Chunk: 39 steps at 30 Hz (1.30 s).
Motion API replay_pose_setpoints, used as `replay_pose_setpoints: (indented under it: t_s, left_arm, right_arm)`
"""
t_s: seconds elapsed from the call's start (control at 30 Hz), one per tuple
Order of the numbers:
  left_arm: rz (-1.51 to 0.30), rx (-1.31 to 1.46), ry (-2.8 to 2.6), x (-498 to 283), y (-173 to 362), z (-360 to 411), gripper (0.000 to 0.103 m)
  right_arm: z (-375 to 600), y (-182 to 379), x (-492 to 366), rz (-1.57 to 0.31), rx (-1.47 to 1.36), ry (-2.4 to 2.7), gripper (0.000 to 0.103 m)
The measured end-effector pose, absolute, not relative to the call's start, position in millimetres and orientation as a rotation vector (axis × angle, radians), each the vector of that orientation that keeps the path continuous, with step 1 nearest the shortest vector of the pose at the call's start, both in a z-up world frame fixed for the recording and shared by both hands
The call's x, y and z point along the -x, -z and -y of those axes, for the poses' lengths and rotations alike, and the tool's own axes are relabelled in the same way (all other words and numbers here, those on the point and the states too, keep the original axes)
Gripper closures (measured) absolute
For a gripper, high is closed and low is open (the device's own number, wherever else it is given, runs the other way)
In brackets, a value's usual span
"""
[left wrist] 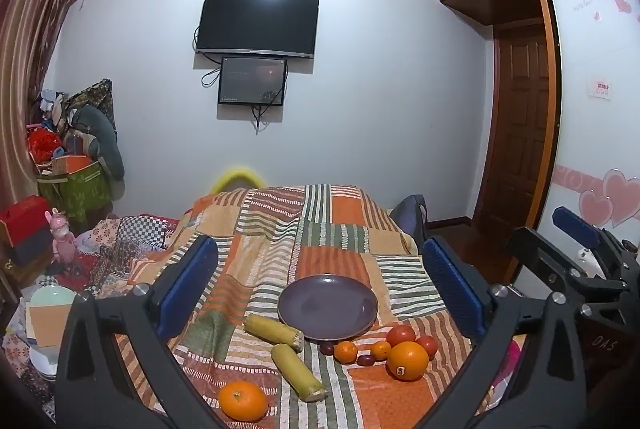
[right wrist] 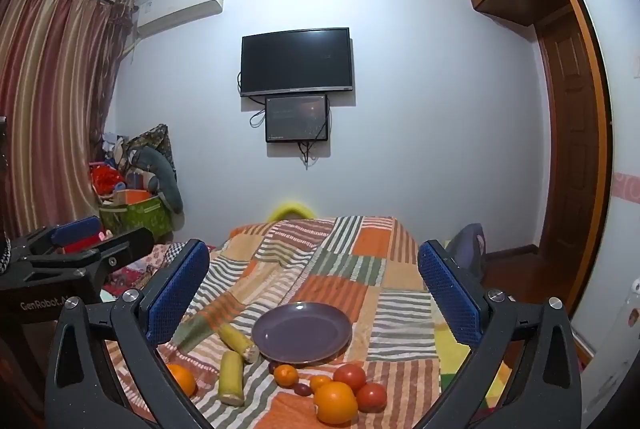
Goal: Organize fruits
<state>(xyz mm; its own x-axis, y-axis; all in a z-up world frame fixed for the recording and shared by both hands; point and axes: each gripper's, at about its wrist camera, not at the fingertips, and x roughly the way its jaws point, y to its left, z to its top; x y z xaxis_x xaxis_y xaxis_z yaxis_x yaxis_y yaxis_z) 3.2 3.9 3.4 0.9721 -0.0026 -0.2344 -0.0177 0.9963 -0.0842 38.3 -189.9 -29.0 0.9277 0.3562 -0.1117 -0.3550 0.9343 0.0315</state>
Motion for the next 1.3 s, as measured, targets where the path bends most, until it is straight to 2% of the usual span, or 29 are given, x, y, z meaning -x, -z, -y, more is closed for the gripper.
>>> replay_pose_setpoints:
  t_s: [1.3]
  left_arm:
    - [-0.231,0.092,-0.020,-4.7,0.3,-4.3,0.000]
  right_arm:
    - [188.3,34.3,-38.5,-0.110,-0.023,-0.371,0.000]
